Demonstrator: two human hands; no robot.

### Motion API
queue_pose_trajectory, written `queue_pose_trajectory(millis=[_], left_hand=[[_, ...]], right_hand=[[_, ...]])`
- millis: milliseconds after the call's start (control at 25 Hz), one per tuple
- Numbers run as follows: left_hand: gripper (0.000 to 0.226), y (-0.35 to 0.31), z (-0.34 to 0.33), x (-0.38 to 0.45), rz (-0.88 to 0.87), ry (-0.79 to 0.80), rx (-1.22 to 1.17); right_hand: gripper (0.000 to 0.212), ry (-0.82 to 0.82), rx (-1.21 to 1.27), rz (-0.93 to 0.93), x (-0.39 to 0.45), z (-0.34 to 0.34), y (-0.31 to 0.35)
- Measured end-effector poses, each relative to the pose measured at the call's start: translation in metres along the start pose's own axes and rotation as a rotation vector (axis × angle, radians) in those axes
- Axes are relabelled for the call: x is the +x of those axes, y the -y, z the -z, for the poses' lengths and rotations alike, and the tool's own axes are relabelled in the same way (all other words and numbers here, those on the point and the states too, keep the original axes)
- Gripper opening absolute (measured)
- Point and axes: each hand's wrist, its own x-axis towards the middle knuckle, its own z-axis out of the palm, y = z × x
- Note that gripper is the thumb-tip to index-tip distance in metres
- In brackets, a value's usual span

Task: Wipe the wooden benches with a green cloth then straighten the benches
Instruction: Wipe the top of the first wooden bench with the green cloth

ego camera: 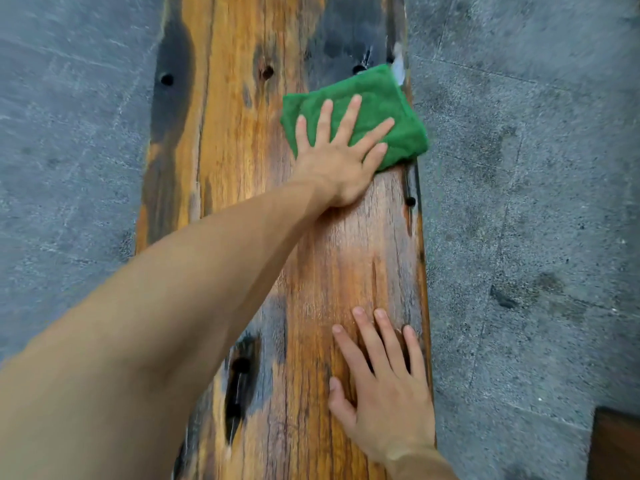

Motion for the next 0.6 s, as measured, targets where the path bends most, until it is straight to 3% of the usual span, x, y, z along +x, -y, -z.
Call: queue_pose_trajectory(millis=[200, 320, 400, 520, 600], left_hand=[[0.054, 0.066, -0.037, -0.117, 0.267, -0.143, -0.027], [0.059, 0.055, -0.063, -0.191, 0.342, -0.132, 0.008], [0.058, 0.054, -0.06, -0.191, 0.181, -0.105, 0.036], [0.058, 0.075, -0.037, -0.136, -0.245, -0.126, 0.197], [0.058, 0.062, -0.026, -0.097, -0.314, -0.079, 0.223]], right_hand=[[0.068, -0.041, 0.033, -0.013, -0.002, -0.002, -0.002], [0.067, -0.063, 0.035, -0.008, -0.002, -0.003, 0.0], [0.067, -0.07, 0.034, -0.02, -0.001, -0.003, 0.001], [0.068, -0.081, 0.013, -0.009, 0.0, -0.004, 0.001], [0.069, -0.087, -0.002, -0.003, -0.001, -0.006, -0.001]])
